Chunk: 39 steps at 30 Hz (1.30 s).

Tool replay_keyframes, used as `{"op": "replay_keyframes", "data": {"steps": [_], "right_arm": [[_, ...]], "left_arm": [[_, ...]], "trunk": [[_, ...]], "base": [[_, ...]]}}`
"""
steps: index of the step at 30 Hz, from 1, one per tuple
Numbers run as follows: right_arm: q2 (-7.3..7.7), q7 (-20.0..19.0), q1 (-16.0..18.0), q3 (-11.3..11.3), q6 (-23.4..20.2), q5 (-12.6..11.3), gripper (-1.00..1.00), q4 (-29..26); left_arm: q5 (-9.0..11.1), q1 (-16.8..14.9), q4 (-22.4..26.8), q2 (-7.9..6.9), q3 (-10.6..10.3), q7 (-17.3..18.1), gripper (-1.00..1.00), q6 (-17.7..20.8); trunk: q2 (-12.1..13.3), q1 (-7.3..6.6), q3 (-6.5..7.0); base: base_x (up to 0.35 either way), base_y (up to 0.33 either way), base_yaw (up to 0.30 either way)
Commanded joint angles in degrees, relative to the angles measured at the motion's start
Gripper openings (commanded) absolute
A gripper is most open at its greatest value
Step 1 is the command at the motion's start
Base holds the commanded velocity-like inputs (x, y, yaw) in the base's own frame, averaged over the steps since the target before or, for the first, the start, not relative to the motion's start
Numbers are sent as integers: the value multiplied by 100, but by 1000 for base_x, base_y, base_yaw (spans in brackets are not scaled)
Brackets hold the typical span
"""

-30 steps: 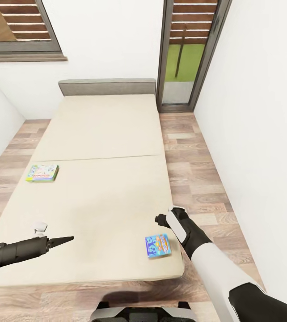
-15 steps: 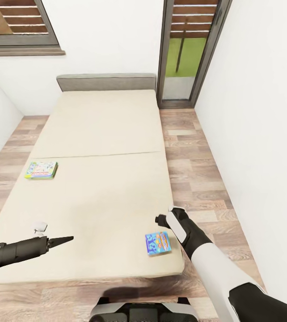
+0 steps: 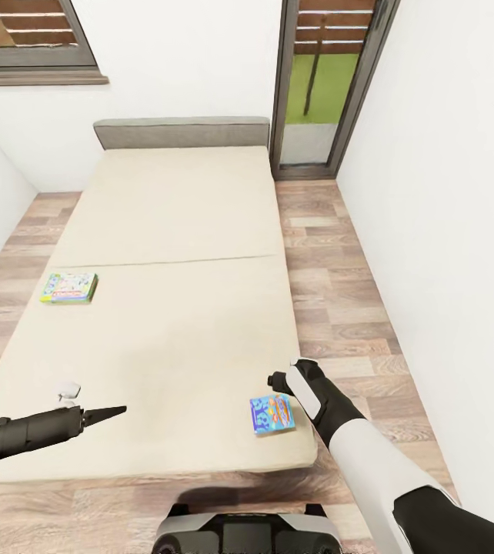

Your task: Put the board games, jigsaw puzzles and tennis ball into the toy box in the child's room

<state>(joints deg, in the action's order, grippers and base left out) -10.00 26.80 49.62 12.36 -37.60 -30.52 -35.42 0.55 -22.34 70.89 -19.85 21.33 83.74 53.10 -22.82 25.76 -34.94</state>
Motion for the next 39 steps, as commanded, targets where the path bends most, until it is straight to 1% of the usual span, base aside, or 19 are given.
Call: {"op": "replay_keyframes", "data": {"steps": [1, 4, 9, 22, 27, 31, 39], "right_arm": [[0, 53, 4, 15, -11, -51, 100, -3], [0, 53, 4, 18, -11, -51, 100, -1], [0, 53, 4, 27, -11, -49, 100, 0], [0, 53, 4, 200, -8, -49, 100, -24], [0, 46, 9, 238, -30, -48, 100, -83], [0, 41, 11, 250, -49, -44, 100, -200], [0, 31, 12, 257, -34, -42, 100, -354]], "left_arm": [[5, 2, 25, -2, 1, 49, 100, 60], [5, 18, 159, -4, 2, 217, 100, 60], [-14, 48, 459, -9, -3, 626, 100, 66], [34, 71, 988, 0, -19, 626, 100, 82], [139, 68, 1089, 34, -49, 626, 100, 174], [221, 65, 1128, 64, -123, 626, 100, 226], [332, 64, 1150, 75, -176, 626, 100, 256]], "trunk": [[-10, 3, -17], [-10, 3, -45], [-10, 3, -92], [-10, 3, -214], [-10, 3, -261], [-10, 3, -299], [-10, 3, -374]], "base": [[0, 0, 0], [0, 0, 0], [0, 0, 0], [0, 0, 0], [0, 0, 0], [0, 0, 0], [0, 0, 0]]}}
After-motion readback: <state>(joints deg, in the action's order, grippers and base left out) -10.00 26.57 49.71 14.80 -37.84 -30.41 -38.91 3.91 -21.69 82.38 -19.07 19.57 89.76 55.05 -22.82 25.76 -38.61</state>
